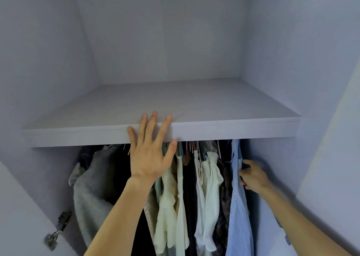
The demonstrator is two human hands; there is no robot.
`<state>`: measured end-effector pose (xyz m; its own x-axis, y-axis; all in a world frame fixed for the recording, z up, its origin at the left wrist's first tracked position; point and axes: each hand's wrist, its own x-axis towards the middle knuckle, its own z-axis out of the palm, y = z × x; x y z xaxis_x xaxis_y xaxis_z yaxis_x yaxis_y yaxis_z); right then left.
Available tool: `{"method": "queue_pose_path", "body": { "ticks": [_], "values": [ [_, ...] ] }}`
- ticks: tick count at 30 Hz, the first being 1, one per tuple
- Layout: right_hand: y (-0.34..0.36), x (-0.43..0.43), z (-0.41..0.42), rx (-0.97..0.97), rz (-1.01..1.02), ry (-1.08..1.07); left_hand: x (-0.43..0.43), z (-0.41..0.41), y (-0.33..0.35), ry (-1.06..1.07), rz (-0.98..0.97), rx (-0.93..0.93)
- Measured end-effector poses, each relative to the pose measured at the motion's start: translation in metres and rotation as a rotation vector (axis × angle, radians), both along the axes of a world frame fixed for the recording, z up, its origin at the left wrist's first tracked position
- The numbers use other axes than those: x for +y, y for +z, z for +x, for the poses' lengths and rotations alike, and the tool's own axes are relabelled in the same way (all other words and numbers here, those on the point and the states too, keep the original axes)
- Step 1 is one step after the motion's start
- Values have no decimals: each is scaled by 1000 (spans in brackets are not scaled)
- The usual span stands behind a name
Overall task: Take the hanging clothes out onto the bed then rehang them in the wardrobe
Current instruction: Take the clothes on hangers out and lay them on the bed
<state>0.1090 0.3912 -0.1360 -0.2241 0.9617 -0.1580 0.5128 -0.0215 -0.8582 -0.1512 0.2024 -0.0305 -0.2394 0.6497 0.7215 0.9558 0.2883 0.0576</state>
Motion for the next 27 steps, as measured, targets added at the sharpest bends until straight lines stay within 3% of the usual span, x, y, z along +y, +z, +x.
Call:
{"method": "queue_pose_path", "body": {
  "ticks": [4, 9, 15, 22, 27],
  "values": [
    [1, 10, -12, -41, 19, 59, 16, -6, -9, 14, 98, 41],
    [4, 28, -13, 89, -171, -16, 23, -9, -13, 24, 123, 80],
    [19, 18, -11, 300, -106, -112, 20, -15, -8, 55, 23, 79],
    [43, -19, 9, 387, -56, -108, 11, -9, -3, 54, -66, 31],
    [28, -81, 30, 348, -26, -65, -5, -3, 12, 26, -166, 9]
  ]
}}
